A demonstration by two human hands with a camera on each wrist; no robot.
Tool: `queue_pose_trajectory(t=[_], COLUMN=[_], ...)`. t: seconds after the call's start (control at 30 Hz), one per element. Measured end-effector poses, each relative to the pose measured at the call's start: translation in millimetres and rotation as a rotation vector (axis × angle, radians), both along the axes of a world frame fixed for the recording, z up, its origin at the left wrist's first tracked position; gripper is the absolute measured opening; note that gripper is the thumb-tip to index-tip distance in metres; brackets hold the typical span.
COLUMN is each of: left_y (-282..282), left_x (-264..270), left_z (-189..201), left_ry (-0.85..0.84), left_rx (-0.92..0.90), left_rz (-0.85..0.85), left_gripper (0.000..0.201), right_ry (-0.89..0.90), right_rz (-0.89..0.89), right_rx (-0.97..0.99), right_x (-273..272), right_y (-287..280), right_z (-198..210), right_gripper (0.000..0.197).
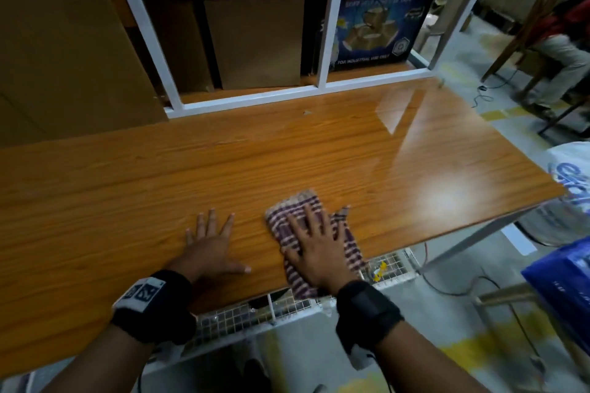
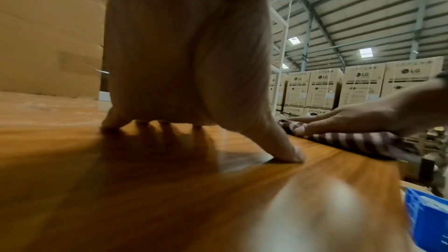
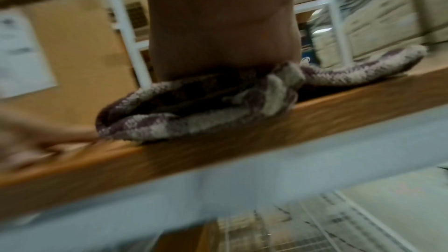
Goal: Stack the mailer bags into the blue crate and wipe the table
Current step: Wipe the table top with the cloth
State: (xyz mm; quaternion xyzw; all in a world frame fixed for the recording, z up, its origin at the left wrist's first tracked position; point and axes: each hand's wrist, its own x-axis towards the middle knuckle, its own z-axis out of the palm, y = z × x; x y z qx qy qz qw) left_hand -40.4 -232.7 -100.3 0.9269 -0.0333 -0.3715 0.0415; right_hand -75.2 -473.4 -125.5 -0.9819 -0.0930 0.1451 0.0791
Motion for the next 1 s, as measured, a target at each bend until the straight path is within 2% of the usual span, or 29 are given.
queue_pose_trajectory(t=[0.1, 0.17, 0.27, 0.37, 0.47, 0.53, 0.63, 0.7, 0.77, 1.0], left_y=[-1, -1, -2, -11, -25, -32, -39, -41, -40, -27], left_x=[-13, -22, -34, -44, -45, -40, -28, -17, -6, 35], left_z=[3, 5, 5, 4, 6, 9, 17, 25, 30, 32], left_ry=[-0.022, -0.024, -0.069, -0.129, -0.187, -0.202, -0.158, -0.117, -0.087, -0.081], left_rx=[-0.025, -0.036, -0.027, -0.023, -0.027, -0.028, 0.004, 0.048, 0.072, 0.055], left_rz=[0.015, 0.024, 0.016, 0.046, 0.065, 0.064, 0.057, 0.036, 0.013, -0.059], left_gripper=[0.127, 0.121, 0.113, 0.11, 0.1, 0.092, 0.089, 0.089, 0.088, 0.094], right_ry=[-0.028, -0.043, -0.066, -0.065, -0.05, -0.031, 0.011, 0.033, 0.048, 0.056], right_rz=[0.162, 0.157, -0.064, -0.325, -0.426, -0.314, -0.034, 0.049, 0.052, -0.451], right_rx=[0.023, 0.007, -0.003, 0.038, 0.056, 0.047, 0.032, 0.03, 0.032, 0.037], right_x=[-27, -25, -13, -6, -3, -8, -25, -25, -13, 42], right_y=[-6, -39, -103, -140, -118, -79, -28, -27, -48, -161], right_z=[-1, -2, -4, -4, -4, -2, 2, 3, 3, 4], right_gripper=[0.067, 0.072, 0.09, 0.079, 0.073, 0.073, 0.072, 0.072, 0.072, 0.079])
